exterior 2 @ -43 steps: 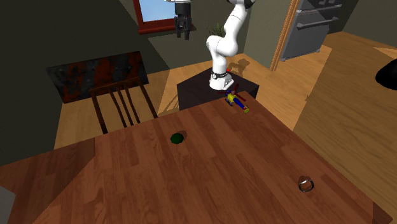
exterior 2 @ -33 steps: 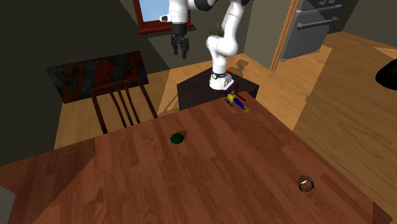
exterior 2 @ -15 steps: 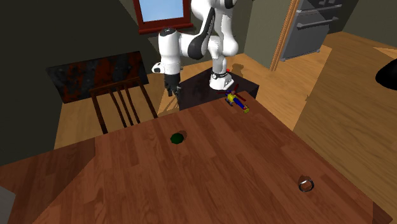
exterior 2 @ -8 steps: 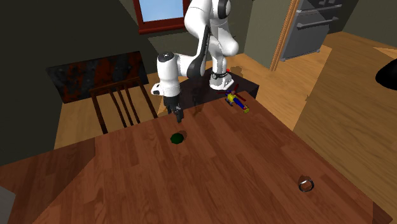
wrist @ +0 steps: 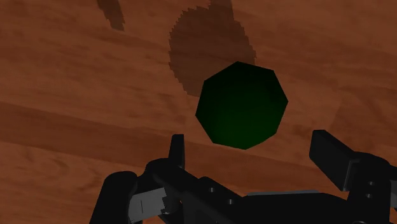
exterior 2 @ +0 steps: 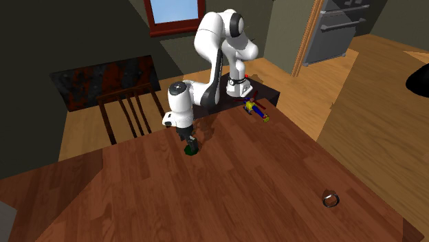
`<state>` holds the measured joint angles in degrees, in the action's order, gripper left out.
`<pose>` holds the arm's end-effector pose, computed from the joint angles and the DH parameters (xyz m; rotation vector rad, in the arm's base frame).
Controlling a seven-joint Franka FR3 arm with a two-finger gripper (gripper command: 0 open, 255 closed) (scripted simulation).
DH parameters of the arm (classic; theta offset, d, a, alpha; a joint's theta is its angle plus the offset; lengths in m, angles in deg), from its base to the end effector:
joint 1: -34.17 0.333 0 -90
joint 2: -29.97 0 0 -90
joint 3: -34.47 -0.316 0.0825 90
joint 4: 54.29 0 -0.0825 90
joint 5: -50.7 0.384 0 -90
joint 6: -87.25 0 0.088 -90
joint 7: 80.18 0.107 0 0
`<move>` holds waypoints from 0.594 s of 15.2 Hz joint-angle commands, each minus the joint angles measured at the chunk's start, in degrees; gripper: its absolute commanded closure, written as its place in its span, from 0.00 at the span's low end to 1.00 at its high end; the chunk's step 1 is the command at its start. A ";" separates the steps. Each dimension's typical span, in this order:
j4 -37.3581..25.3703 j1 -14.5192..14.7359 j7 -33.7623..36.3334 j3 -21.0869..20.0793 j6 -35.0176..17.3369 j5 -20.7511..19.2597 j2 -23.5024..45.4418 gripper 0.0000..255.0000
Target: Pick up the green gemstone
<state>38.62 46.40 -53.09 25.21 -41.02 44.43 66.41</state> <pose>0.6481 0.2366 0.2544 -3.1344 0.0942 0.0197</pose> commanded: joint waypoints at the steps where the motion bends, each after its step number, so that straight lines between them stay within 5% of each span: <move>1: -0.94 0.33 0.21 0.15 -0.67 -0.28 1.69 0.00; 8: -0.92 0.57 0.43 0.50 -3.44 -0.71 4.45 0.00; 9: -0.96 0.55 0.41 0.51 -3.41 -0.70 4.46 1.00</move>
<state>37.64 46.95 -52.69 25.70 -44.33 43.74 70.82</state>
